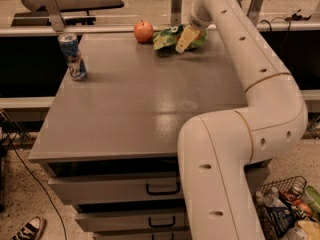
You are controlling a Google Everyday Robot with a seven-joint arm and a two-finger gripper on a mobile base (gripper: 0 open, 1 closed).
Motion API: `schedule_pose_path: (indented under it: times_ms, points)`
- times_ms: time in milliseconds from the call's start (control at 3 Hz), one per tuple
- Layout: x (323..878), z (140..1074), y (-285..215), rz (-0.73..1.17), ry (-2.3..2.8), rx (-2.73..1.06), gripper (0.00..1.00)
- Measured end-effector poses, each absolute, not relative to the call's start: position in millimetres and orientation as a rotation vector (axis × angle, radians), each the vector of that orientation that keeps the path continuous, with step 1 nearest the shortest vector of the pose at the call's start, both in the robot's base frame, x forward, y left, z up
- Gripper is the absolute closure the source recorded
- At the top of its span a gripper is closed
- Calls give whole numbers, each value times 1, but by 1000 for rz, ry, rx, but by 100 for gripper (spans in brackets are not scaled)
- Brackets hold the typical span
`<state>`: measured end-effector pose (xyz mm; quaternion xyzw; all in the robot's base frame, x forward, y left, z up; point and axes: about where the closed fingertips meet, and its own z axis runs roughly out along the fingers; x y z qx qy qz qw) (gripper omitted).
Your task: Move green rice chip bag near apple
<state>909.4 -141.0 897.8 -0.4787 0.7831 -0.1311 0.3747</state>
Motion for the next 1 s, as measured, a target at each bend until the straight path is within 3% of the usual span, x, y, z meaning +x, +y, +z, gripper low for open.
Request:
schedule_pose_path:
  times_ms: [667,1000]
  points:
    - [874,964,-191,-230,1854,-1181,0]
    - [829,997,-226,-133,1726,-1215,0]
